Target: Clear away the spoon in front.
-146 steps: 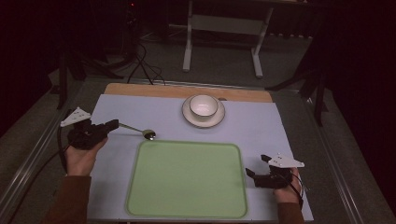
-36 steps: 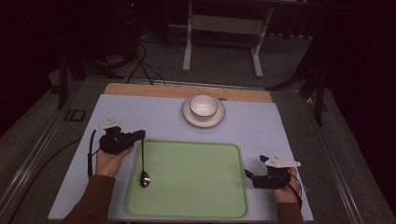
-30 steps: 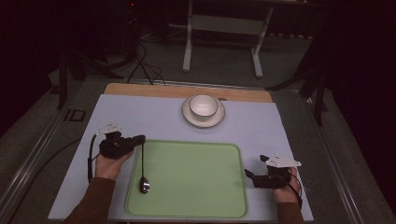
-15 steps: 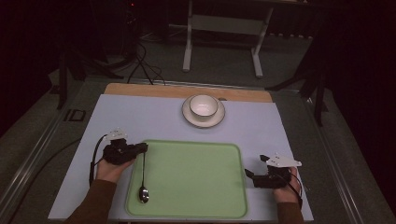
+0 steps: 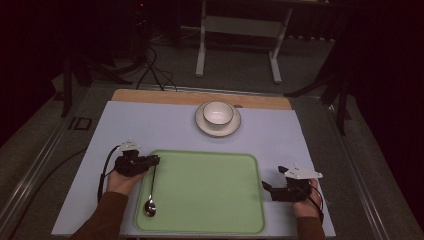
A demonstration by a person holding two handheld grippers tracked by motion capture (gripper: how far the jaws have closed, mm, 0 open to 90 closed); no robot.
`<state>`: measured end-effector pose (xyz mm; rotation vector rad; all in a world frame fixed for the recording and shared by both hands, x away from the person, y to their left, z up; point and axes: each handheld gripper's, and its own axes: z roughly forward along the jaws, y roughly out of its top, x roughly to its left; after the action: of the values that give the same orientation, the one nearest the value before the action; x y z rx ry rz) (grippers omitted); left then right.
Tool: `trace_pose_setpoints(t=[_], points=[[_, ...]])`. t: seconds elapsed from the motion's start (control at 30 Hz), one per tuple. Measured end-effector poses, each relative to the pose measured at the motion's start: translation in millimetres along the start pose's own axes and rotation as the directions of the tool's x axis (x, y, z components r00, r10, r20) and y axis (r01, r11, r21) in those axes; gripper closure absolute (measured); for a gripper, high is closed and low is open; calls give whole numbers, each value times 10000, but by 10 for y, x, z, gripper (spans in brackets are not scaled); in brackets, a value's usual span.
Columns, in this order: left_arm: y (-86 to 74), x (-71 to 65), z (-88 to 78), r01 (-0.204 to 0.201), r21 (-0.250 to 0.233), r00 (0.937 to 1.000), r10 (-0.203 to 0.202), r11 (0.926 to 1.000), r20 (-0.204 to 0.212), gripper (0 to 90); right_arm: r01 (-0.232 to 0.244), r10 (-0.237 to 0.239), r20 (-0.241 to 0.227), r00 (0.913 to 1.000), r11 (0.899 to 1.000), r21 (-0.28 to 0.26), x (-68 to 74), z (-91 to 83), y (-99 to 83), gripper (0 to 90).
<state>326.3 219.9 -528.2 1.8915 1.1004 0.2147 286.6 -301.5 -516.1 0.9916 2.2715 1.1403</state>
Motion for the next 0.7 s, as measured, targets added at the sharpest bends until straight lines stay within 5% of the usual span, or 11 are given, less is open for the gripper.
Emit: trace_pose_setpoints(t=[0.37, 0.7], points=[[-35, -8, 82, -341, 576, 9977, 374, 9978, -568, 729, 16, -16, -3, 10000, 10000, 8, -1, -1, 1, 139], [-30, -34, 82, -505, 693, 9949, 563, 9963, -834, 580, 46, -46, -13, 10000, 10000, 11, 1, 1, 3, 140]])
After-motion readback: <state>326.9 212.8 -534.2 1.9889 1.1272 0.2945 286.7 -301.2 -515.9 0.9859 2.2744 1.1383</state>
